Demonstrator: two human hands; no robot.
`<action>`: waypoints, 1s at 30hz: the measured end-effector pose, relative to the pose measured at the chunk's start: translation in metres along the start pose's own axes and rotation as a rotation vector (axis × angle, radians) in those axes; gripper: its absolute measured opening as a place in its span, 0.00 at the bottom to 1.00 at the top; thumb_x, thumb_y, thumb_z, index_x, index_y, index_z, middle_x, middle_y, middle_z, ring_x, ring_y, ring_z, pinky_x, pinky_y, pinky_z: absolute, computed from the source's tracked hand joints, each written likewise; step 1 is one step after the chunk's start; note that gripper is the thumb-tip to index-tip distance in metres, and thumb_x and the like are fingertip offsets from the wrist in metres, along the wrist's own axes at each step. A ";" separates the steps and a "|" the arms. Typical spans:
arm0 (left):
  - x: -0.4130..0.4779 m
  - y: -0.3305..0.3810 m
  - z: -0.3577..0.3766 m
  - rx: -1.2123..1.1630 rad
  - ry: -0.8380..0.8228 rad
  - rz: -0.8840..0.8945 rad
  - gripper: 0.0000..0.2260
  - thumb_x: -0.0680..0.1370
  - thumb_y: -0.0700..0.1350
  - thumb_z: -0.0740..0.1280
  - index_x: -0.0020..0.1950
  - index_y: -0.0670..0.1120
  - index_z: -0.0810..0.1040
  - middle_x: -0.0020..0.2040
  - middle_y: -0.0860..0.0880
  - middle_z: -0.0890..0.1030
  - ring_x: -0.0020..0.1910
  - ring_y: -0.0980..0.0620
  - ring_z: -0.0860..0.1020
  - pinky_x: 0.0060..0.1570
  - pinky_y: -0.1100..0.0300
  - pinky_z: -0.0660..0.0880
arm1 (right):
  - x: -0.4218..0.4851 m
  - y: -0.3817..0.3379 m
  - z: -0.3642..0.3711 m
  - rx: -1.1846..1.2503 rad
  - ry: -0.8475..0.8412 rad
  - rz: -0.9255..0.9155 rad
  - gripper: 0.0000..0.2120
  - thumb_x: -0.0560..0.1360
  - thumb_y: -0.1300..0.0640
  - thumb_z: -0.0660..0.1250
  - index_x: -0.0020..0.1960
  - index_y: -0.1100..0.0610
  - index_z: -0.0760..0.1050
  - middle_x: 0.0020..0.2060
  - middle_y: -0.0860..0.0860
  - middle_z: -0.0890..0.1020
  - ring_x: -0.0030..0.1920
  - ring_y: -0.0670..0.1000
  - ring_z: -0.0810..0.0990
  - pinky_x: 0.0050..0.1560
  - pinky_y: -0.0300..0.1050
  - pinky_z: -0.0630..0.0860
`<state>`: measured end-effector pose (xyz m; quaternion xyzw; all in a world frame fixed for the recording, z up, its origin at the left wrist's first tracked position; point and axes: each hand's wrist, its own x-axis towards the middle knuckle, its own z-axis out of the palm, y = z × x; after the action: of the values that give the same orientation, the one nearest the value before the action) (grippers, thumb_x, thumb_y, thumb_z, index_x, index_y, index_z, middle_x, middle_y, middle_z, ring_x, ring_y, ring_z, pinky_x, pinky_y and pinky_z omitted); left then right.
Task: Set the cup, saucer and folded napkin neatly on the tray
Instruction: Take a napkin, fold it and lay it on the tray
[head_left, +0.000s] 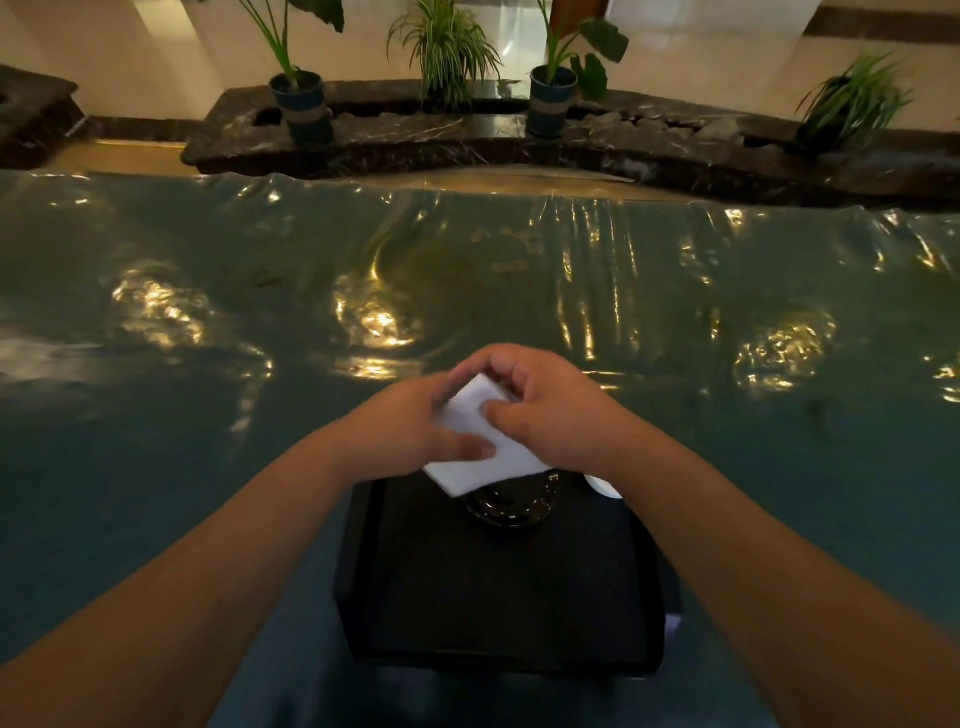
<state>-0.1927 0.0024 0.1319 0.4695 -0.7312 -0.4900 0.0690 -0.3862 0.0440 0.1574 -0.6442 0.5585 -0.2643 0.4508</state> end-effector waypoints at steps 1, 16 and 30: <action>0.001 -0.003 0.005 -0.009 -0.041 -0.035 0.19 0.71 0.52 0.80 0.60 0.60 0.80 0.52 0.58 0.86 0.50 0.61 0.83 0.57 0.52 0.81 | -0.005 0.002 -0.004 0.034 0.033 0.003 0.20 0.76 0.67 0.67 0.56 0.43 0.81 0.47 0.43 0.84 0.45 0.43 0.83 0.43 0.40 0.80; -0.026 -0.122 0.124 -0.201 0.177 -0.388 0.07 0.78 0.46 0.74 0.53 0.54 0.80 0.51 0.53 0.83 0.48 0.54 0.82 0.41 0.61 0.76 | -0.116 0.186 0.075 0.066 0.332 0.573 0.13 0.79 0.62 0.68 0.52 0.43 0.76 0.48 0.43 0.82 0.49 0.45 0.81 0.42 0.31 0.71; -0.049 -0.190 0.199 0.736 0.098 0.190 0.28 0.81 0.64 0.59 0.78 0.54 0.66 0.82 0.47 0.61 0.80 0.43 0.63 0.76 0.44 0.54 | -0.153 0.244 0.131 -0.816 -0.038 0.019 0.30 0.79 0.41 0.62 0.79 0.45 0.62 0.78 0.55 0.68 0.78 0.60 0.65 0.75 0.61 0.66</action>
<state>-0.1600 0.1537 -0.1001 0.4161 -0.8943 -0.1629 -0.0242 -0.4294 0.2354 -0.0911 -0.7697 0.6151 -0.0050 0.1708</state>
